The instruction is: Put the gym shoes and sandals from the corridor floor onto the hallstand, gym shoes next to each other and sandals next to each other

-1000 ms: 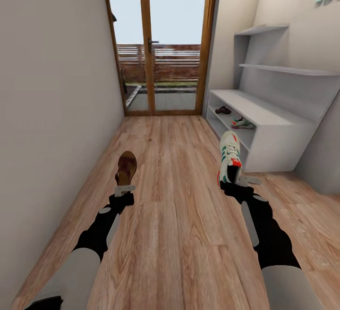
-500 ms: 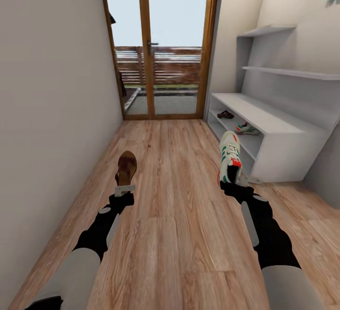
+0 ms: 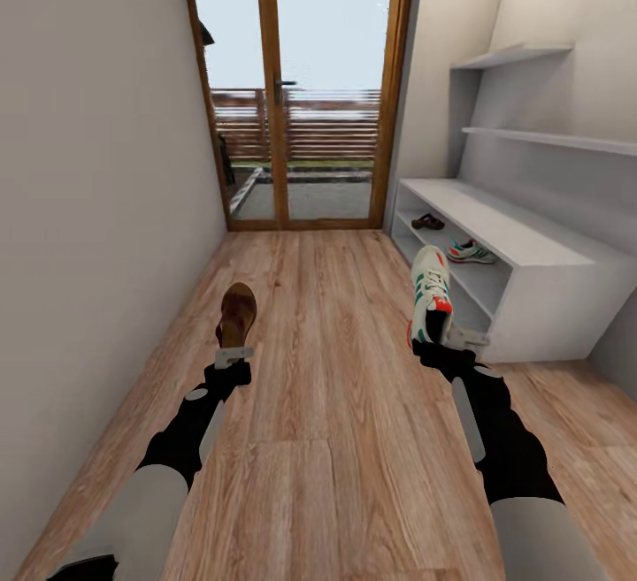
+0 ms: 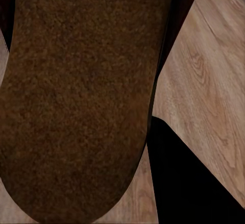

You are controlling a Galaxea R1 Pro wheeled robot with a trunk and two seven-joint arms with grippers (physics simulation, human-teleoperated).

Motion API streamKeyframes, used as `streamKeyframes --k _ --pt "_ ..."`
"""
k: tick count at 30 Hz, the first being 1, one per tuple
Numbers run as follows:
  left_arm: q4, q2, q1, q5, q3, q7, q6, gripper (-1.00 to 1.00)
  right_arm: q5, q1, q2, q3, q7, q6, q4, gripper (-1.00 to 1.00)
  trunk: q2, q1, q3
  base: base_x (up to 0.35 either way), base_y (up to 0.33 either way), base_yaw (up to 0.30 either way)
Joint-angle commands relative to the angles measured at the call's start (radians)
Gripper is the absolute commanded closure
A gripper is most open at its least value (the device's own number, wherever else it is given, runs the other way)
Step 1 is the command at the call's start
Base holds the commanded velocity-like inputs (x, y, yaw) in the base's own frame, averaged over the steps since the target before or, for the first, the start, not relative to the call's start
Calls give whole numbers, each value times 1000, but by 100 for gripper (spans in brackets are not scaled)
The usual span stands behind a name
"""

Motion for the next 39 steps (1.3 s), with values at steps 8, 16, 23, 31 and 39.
streamKeyframes --k 8,16,23,31,39 --pt "-2 -2 0 -13 6 -6 5 100 -8 -1 1 -1 -6 4 -1 100 0 0 7 344 0 0" --pt "-2 -2 0 -13 6 -6 5 100 -9 -1 1 -1 -6 4 -1 100 0 0 8 344 0 0" --pt "-2 -2 0 -13 6 -6 5 100 -9 -1 1 -1 -6 4 -1 100 0 0 10 344 0 0" --pt "-2 -2 0 -13 6 -6 5 100 -9 -1 1 -1 -6 4 -1 100 0 0 12 344 0 0" --pt "-2 -2 0 -13 6 -6 5 100 -9 -1 1 -1 -6 4 -1 100 0 0 12 344 0 0"
